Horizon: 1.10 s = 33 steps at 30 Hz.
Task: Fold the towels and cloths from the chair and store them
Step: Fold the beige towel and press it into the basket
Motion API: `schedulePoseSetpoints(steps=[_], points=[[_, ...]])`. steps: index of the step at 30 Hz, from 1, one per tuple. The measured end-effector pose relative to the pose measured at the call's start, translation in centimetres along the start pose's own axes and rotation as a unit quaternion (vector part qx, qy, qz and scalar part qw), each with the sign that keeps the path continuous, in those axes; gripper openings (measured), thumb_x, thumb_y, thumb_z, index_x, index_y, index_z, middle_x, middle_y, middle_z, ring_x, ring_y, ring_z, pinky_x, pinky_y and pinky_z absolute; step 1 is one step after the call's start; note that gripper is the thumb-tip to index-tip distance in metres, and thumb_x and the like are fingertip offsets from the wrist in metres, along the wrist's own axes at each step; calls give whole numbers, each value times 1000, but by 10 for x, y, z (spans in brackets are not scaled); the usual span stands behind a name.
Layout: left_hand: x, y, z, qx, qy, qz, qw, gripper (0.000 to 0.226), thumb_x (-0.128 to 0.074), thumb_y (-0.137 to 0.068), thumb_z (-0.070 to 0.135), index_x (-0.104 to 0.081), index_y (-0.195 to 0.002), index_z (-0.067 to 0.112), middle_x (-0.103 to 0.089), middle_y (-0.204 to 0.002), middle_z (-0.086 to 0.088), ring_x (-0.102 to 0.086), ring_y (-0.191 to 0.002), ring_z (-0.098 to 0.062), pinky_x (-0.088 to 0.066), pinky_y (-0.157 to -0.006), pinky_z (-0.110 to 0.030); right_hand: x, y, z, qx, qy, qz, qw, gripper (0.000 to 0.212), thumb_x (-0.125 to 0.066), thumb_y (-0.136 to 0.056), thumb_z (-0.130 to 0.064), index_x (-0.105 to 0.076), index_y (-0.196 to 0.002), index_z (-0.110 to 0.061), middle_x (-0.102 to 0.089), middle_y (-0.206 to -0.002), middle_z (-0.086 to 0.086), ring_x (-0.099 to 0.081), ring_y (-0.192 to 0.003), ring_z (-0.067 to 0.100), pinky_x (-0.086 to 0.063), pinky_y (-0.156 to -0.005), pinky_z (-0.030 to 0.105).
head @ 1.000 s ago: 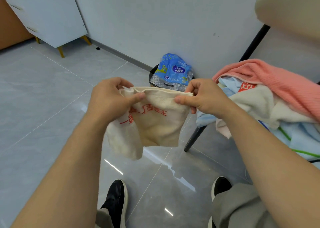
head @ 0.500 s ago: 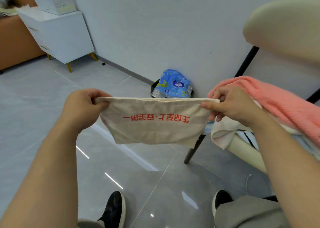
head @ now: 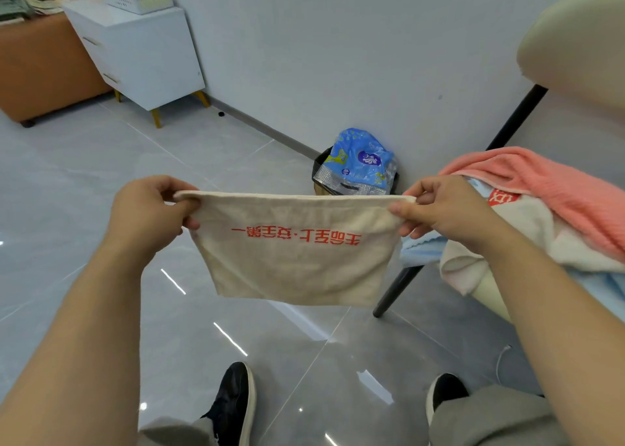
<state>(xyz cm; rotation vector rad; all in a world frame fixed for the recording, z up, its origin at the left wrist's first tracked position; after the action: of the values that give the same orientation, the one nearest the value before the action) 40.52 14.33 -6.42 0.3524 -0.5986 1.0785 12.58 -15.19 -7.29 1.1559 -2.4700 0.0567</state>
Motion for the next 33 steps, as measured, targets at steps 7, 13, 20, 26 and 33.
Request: schedulePoseSetpoints(steps=[7, 13, 20, 26, 33], points=[[6, 4, -10, 59, 86, -50, 993, 15, -72, -87, -3, -68, -101, -3, -72, -84, -19, -71, -58, -10, -56, -57, -14, -8, -5, -2, 23, 51, 19, 998, 30, -78, -87, -16, -61, -97, 6, -74, -71, 11, -73, -63, 26, -47, -41, 25], [9, 5, -12, 76, 94, -92, 988, 13, -72, -88, 2, -67, -99, -3, -72, -89, -23, -73, -65, -17, -60, -61, -21, -5, -5, 4, -5, 76, 12, 997, 31, -81, -83, -26, -63, -93, -2, -70, -65, 5, -64, -57, 15, -38, -47, 26], [3, 3, -5, 87, 139, -120, 979, 18, -75, -88, 24, -67, -91, 8, -66, -87, -6, -59, -83, -19, -46, -76, -29, -10, -3, 3, 7, -7, -51, 999, 28, -81, -79, -21, -66, -91, -1, -68, -69, 3, -55, -56, -1, -38, -55, 9], [-7, 2, -3, 136, 281, -146, 939, 20, -63, -94, 17, -70, -107, 4, -70, -89, -7, -68, -78, -19, -58, -71, -31, -9, -11, 19, -18, -157, -136, 978, 44, -93, -60, -37, -67, -86, -11, -69, -82, 10, -64, -73, 17, -56, -71, 25], [-30, 2, 6, 83, 94, -39, 991, 19, -69, -87, 33, -65, -87, 15, -68, -88, -7, -65, -81, -26, -58, -84, -54, -13, -17, 19, -50, -36, 74, 995, 20, -76, -88, -12, -63, -96, 2, -69, -66, 5, -64, -53, 12, -55, -49, 27]])
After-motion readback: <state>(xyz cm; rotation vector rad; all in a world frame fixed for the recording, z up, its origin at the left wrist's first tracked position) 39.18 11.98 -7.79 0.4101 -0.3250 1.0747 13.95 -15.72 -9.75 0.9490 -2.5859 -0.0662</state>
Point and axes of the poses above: each hand's wrist, its own y-axis away from the middle knuckle, its own x-axis out of the back of the hand, z = x × y, the point moved 6 cm from there along -y, towards the middle knuckle
